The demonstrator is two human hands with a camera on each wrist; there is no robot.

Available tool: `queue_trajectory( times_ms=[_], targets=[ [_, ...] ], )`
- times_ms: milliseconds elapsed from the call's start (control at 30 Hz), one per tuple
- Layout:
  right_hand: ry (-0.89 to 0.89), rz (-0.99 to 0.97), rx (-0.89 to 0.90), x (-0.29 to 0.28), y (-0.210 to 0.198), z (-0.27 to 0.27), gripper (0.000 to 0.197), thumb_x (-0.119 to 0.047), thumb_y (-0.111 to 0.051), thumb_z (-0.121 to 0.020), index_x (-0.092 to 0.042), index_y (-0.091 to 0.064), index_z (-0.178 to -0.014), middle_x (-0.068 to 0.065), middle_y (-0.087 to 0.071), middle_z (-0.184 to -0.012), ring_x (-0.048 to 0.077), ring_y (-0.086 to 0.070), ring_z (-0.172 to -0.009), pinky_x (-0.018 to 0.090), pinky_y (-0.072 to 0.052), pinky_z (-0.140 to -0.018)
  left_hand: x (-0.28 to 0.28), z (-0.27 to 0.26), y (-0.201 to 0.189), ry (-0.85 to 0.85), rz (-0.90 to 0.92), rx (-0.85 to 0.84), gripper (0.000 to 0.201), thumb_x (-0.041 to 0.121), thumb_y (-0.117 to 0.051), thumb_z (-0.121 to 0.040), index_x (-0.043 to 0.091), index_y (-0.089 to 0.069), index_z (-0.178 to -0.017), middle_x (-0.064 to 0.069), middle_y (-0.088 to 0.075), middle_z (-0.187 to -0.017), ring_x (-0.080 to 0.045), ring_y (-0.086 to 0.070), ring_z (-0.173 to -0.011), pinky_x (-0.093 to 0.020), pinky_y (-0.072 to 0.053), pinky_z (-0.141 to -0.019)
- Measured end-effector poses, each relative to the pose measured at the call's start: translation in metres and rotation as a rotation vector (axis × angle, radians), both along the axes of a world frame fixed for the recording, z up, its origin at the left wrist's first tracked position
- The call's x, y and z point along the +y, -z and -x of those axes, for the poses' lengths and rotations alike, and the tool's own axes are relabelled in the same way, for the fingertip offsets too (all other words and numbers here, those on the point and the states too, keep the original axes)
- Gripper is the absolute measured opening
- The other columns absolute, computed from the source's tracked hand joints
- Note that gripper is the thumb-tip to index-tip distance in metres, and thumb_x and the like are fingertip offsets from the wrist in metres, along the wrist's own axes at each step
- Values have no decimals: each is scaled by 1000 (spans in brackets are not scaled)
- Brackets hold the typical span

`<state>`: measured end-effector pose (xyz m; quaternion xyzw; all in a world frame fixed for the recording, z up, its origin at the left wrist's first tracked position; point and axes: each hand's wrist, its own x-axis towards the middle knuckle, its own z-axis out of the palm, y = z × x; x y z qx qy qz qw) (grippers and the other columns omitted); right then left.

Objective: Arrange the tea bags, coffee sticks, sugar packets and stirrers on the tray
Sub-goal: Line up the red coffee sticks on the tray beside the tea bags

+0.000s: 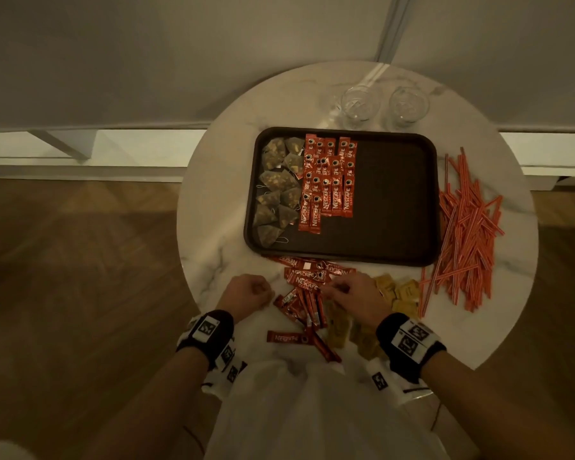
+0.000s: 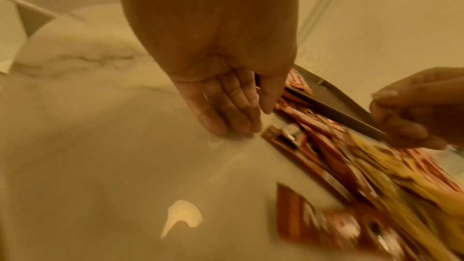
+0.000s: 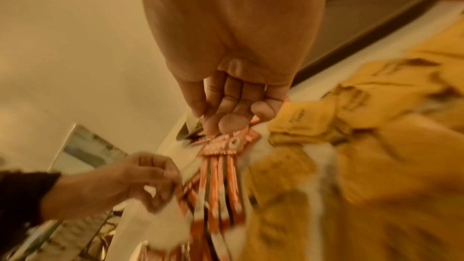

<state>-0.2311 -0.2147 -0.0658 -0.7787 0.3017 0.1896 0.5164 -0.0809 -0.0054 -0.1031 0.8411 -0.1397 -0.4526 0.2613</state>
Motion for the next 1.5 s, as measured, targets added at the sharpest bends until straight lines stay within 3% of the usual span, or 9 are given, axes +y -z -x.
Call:
queue_trajectory(
  times_ms=[133, 333, 567, 733, 900, 1033, 1200, 1300, 1500],
  targets=[
    [-130, 53, 93, 15, 7, 32, 26, -33, -55, -99, -18, -69, -83, -4, -66, -75, 4, -60, -63, 18, -51, -62, 16, 30, -6, 149, 2, -202, 11, 23, -64, -90, 28, -67, -80, 8, -70, -82, -9, -64, -78, -29, -50, -75],
    [-323, 181, 197, 33, 21, 48, 26, -36, -65, -90, -13, -73, -83, 1, -72, -80, 14, -67, -73, 29, -55, -68, 35, 72, 3, 364, 14, -310, 24, 36, -71, -86, 23, -66, -105, 9, -57, -101, -9, -51, -93, -24, -43, -78],
    [-404, 208, 242, 41, 28, 49, 15, -28, -69, -89, -15, -73, -84, 0, -72, -84, 13, -68, -77, 27, -57, -72, 44, 83, -4, 307, 7, -304, 3, 22, -68, -88, 20, -66, -89, 7, -61, -90, -11, -56, -84, -25, -44, -74],
    [-410, 214, 225, 41, 25, 49, 14, -24, -68, -89, -12, -72, -83, 2, -70, -86, 15, -67, -80, 26, -55, -69, 56, 81, -12, 207, 59, -282, 13, 7, -64, -88, 18, -70, -93, 3, -72, -84, -9, -64, -76, -24, -49, -72],
    [-235, 93, 75, 41, 13, 47, 24, -33, -66, -91, -13, -71, -80, 5, -71, -83, 19, -67, -76, 37, -55, -71, 54, 79, -34, 108, 146, -221, 5, 12, -71, -88, 15, -73, -92, 7, -73, -81, -4, -68, -67, -12, -47, -65],
    [11, -230, -39, 45, -10, 41, 22, -29, -70, -90, -11, -70, -103, 8, -74, -88, 8, -64, -58, 17, -46, -49, 38, 84, -58, -8, 247, -111, 5, 6, -71, -88, 10, -72, -91, -1, -74, -88, -11, -72, -68, -24, -57, -61],
    [119, -365, -70, 39, -18, 41, 15, -12, -71, -89, 1, -70, -96, 13, -76, -88, 24, -71, -74, 44, -57, -80, 15, 86, -70, -24, 306, -40, 11, 10, -71, -89, 13, -72, -99, -2, -72, -96, -16, -73, -72, -30, -59, -63],
    [128, -369, -95, 34, -24, 43, 12, -15, -70, -89, -3, -70, -91, 8, -77, -85, 35, -72, -86, 38, -57, -77, 2, 86, -73, 22, 272, 8, 19, 24, -71, -90, 13, -73, -105, 2, -74, -95, -14, -72, -71, -23, -53, -57],
    [115, -304, -111, 21, -25, 38, 26, -25, -70, -89, 0, -71, -93, 11, -76, -85, 23, -72, -78, 22, -55, -67, -15, 88, -74, -9, 295, 4, 19, 28, -67, -93, 11, -76, -94, -3, -75, -75, -15, -70, -60, -21, -49, -55]
  ],
)
